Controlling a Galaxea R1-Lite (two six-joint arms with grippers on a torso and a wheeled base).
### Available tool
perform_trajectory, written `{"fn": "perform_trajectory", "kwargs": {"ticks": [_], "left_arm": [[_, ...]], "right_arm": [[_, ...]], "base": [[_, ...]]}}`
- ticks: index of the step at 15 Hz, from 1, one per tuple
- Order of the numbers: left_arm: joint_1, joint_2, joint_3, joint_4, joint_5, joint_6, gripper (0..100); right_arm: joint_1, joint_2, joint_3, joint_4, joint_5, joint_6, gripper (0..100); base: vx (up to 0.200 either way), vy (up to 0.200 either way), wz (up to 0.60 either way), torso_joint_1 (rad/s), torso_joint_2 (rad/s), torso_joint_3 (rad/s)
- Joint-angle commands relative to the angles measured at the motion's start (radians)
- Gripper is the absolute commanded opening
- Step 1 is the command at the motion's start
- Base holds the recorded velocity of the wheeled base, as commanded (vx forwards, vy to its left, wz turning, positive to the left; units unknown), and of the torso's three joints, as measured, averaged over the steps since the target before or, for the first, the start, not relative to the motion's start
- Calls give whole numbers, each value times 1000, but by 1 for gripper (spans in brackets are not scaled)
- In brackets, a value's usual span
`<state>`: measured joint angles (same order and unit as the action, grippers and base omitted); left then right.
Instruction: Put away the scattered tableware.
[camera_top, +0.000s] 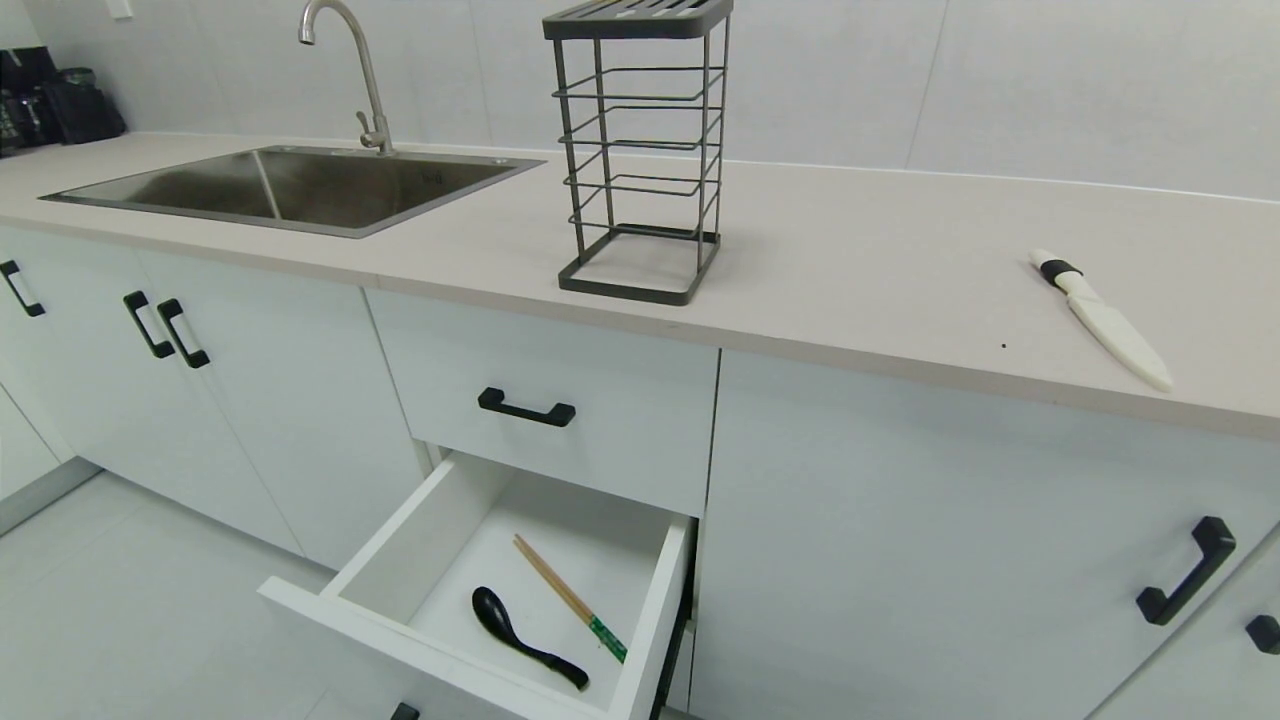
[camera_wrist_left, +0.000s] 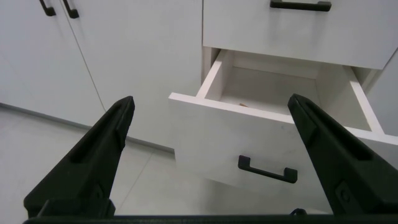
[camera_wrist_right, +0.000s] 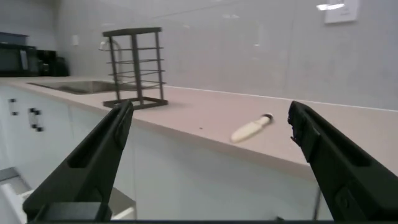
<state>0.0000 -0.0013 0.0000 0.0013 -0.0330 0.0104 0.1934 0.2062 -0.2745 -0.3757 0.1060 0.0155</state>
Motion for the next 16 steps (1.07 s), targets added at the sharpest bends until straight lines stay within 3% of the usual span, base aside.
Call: {"fn": "perform_trajectory", "kwargs": {"ticks": [1,2,4,7,10,12,14,15,16], "left_arm": [[2,1,0,0,-1,0,100],[2,1,0,0,1,0,100],[0,1,0,0,-1,0,100],[0,1,0,0,-2,5,100],[0,1,0,0,-2,0,100],[0,1,0,0,-2,0,100],[0,1,0,0,-5,-6,100],[0,1,0,-4,-18,5,100],[0,1,-28,-116,-16,3,100]], "right_arm": [[-54,-106,63,8,-31,4,100],[-77,-105,78,35,-74,3,100],[-118,-106,98,90,-65,11,100],[-117,-108,274,86,-29,12,100],[-118,-108,274,190,-38,89,100],[-158,-116,274,336,-54,43,100],[-193,-206,271,386,-55,-35,100],[-193,-188,273,382,-65,-12,100],[-193,-189,271,383,-89,-8,100]], "base": [[0,0,0,0,0,0],[0,0,0,0,0,0],[0,0,0,0,0,0],[0,0,0,0,0,0],[0,0,0,0,0,0],[0,0,0,0,0,0],[0,0,0,0,0,0],[0,0,0,0,0,0],[0,0,0,0,0,0]]}}
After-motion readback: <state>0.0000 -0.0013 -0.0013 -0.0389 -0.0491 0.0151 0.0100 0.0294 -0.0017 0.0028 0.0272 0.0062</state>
